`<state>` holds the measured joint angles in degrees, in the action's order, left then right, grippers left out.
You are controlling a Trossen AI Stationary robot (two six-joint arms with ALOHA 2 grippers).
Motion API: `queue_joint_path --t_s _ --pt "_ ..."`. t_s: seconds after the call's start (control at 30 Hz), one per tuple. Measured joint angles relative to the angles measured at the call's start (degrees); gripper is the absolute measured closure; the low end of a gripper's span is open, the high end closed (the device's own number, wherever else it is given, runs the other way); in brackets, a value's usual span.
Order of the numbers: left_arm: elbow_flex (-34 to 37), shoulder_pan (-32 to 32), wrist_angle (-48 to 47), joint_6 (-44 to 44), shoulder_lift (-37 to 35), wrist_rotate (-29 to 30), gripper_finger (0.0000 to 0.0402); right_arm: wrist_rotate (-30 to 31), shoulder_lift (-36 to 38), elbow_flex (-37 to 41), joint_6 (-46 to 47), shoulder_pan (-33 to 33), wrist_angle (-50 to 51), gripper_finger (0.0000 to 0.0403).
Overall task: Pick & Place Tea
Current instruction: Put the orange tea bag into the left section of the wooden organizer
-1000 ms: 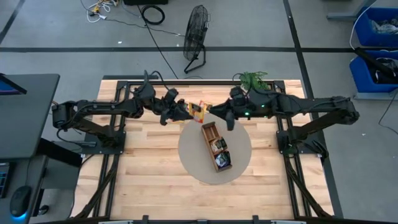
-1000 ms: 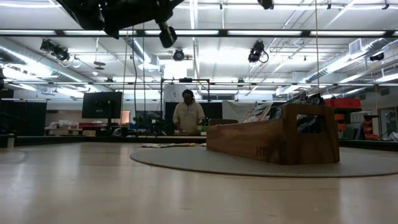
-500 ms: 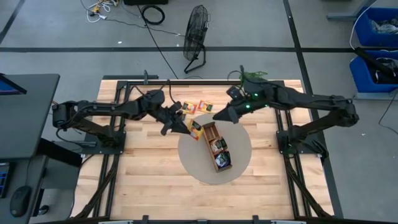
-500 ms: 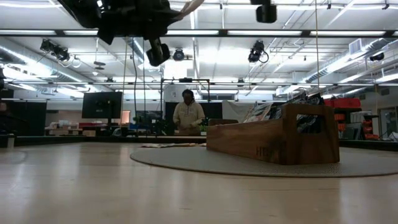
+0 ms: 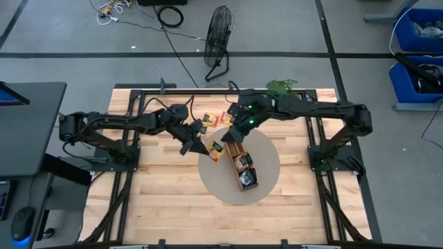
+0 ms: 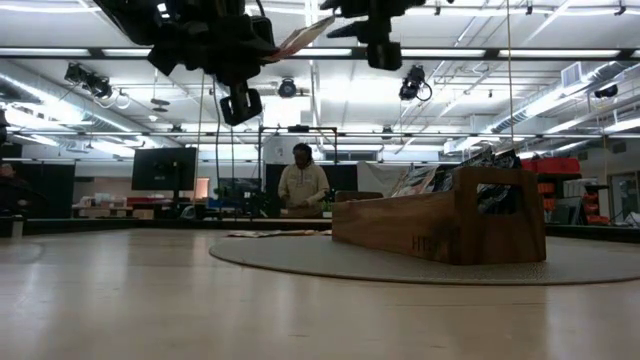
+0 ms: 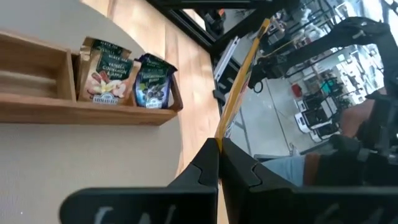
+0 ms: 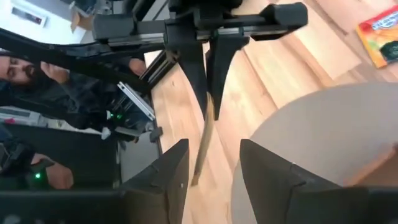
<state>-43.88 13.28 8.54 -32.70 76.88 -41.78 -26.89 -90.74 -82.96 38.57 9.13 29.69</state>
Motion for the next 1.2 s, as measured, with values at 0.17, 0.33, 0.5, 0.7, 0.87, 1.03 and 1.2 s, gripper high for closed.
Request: queue_joint_path --t_s 0.17,0.33,0.5,0.7,0.87,1.03,1.2 --pt "0.0 0.0 -1.1 0.7 0.0 0.4 0.0399 -1.5 -3.4 -2.2 -1.4 -0.6 -0.2 0.0252" --pt "0.0 0.0 -1.3 0.7 0.0 0.8 0.0399 -1.7 -5.5 -3.4 -1.6 -1.7 0.7 0.0252" --pt "0.0 0.0 -1.6 0.9 0.0 0.8 0.0399 -1.2 -6.3 -3.4 -1.5 -2.3 -0.1 0.0253" --pt "0.0 0.0 -1.6 0.9 0.0 0.8 0.0399 -1.0 -6.7 -3.4 -1.3 -2.3 -0.1 0.0279" --pt "0.0 0.0 -1.6 1.0 0.0 0.8 0.0399 -0.5 -6.6 -3.4 -2.2 -2.3 -0.4 0.0328" --pt "0.0 0.0 -1.6 1.0 0.0 1.6 0.0397 -0.5 -6.6 -3.4 -3.5 -2.2 -1.2 0.0395" --pt "0.0 0.0 -1.4 0.2 0.0 4.7 0.037 0.4 -6.5 -3.4 -2.4 -2.2 -1.2 0.0399"
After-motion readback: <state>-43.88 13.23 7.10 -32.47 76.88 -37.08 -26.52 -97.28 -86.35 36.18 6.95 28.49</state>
